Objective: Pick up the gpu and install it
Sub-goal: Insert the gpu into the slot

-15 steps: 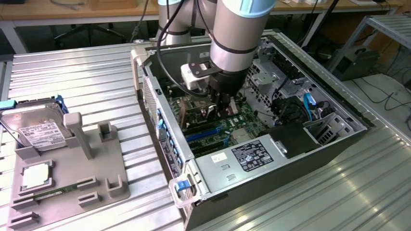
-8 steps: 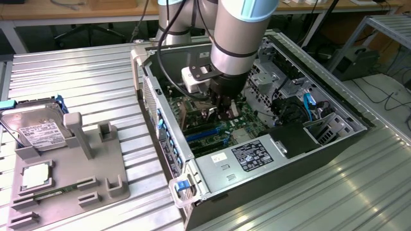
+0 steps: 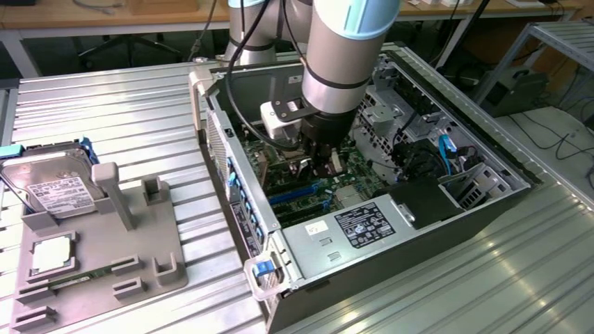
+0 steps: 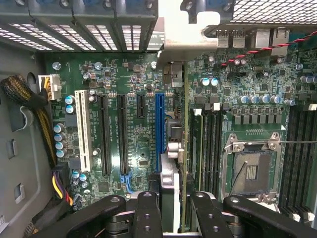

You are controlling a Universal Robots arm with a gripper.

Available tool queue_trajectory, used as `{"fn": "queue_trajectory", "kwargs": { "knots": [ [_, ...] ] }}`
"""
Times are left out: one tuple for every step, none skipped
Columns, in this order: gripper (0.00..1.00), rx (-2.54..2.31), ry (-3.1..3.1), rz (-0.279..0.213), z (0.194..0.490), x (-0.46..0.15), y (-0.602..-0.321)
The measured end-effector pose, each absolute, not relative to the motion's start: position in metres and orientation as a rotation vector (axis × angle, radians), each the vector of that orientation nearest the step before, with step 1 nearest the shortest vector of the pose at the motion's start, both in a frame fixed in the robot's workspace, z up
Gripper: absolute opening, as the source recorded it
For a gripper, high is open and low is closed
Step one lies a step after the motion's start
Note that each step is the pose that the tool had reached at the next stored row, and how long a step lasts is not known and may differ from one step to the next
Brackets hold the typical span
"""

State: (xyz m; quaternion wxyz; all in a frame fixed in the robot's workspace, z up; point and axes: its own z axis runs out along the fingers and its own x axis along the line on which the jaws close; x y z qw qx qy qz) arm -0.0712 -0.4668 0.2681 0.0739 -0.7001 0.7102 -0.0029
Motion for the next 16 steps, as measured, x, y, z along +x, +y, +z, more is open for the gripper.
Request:
{"fn": "queue_trajectory", "kwargs": {
  "knots": [
    [0.28, -2.102, 2.132, -0.009, 0.2680, -0.0712, -0.4668],
    [0.28, -2.101, 2.132, -0.009, 0.2680, -0.0712, -0.4668],
    [0.28, -2.102, 2.132, -0.008, 0.2680, -0.0713, -0.4668],
    [0.28, -2.102, 2.133, -0.006, 0.2679, -0.0713, -0.4667],
    [0.28, -2.104, 2.135, -0.002, 0.2678, -0.0713, -0.4667],
    [0.28, -2.105, 2.136, 0.000, 0.2678, -0.0713, -0.4667],
    [0.28, -2.105, 2.136, 0.000, 0.2678, -0.0713, -0.4668],
    [0.28, -2.105, 2.136, 0.000, 0.2678, -0.0713, -0.4668],
    [0.28, -2.105, 2.136, 0.000, 0.2678, -0.0712, -0.4668],
    [0.28, -2.105, 2.136, 0.000, 0.2676, -0.0713, -0.4669],
    [0.28, -2.105, 2.136, 0.001, 0.2670, -0.0713, -0.4671],
    [0.28, -2.105, 2.136, 0.000, 0.2665, -0.0713, -0.4673],
    [0.28, -2.105, 2.136, 0.000, 0.2659, -0.0712, -0.4674],
    [0.28, -2.105, 2.136, 0.000, 0.2655, -0.0712, -0.4674],
    [0.28, -2.105, 2.136, -0.001, 0.2656, -0.0712, -0.4675],
    [0.28, -2.105, 2.136, -0.001, 0.2652, -0.0712, -0.4675]
  ]
}}
